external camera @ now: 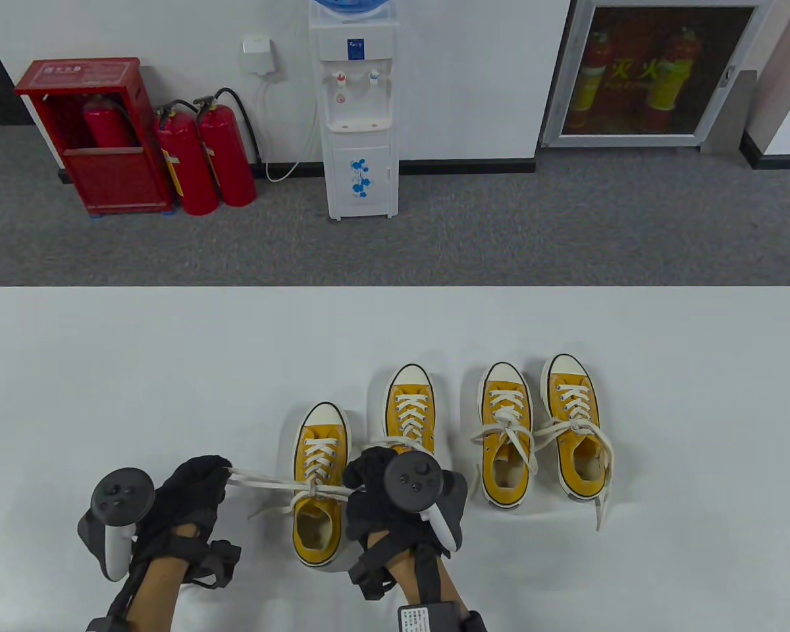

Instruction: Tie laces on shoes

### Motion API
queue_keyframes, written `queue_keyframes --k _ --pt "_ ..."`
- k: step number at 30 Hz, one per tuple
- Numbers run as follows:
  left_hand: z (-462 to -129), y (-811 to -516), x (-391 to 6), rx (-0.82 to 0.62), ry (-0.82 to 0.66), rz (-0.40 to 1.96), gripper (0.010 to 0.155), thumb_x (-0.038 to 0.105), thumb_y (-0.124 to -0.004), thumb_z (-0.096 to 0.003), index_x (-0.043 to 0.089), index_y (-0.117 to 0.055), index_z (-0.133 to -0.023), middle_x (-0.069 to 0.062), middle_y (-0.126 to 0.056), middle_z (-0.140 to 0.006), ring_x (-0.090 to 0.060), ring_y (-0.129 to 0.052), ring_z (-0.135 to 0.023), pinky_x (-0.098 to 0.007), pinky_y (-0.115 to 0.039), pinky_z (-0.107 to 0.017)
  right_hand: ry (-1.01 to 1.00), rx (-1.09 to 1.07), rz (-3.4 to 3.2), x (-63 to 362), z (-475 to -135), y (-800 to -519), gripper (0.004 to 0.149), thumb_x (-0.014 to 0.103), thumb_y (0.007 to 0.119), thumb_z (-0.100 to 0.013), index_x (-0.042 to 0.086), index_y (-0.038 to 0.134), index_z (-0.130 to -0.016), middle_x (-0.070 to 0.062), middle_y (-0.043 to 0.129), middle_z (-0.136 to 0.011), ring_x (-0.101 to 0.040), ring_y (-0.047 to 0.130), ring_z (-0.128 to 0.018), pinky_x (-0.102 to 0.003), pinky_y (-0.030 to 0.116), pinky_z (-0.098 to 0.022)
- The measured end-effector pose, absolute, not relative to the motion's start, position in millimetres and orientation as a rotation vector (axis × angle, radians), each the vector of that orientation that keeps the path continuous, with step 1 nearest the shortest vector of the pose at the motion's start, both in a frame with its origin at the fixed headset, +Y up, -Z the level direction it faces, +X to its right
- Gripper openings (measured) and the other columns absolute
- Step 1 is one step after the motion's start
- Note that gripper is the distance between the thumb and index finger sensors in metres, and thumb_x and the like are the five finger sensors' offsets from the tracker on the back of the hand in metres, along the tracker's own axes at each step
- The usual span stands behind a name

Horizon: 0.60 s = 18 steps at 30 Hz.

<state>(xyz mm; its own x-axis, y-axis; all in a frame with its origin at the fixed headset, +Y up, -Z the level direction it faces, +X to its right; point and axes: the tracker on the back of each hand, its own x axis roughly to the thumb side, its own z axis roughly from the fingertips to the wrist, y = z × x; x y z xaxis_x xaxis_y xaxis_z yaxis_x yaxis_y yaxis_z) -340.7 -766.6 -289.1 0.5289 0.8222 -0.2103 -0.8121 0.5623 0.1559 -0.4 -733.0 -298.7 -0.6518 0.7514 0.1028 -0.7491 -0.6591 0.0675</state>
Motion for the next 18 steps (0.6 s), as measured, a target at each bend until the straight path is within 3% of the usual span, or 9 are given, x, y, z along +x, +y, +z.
queue_keyframes --k 5,18 --pt "-289.2 -765.5 -339.9 0.030 0.268 0.928 0.038 0.044 -0.084 -0.0467 0.029 -0.091 -0.082 -0.009 -0.092 -0.093 -0.032 -0.102 -0.060 -0.063 -0.073 -0.061 -0.146 0.130 2.468 0.3 -295.8 -726.6 0.043 0.012 0.084 -0.038 0.017 0.079 -0.081 -0.007 0.062 -0.096 -0.021 0.092 -0.043 -0.051 0.074 -0.052" --pt "-288.4 -762.3 -340.9 0.047 0.277 0.889 0.039 0.044 -0.083 -0.0470 0.029 -0.091 -0.082 -0.009 -0.092 -0.092 -0.033 -0.102 -0.062 -0.063 -0.072 -0.062 -0.160 0.122 2.463 1.2 -294.8 -724.4 0.042 0.013 0.083 -0.040 0.016 0.081 -0.082 -0.007 0.065 -0.096 -0.022 0.092 -0.046 -0.052 0.073 -0.054"
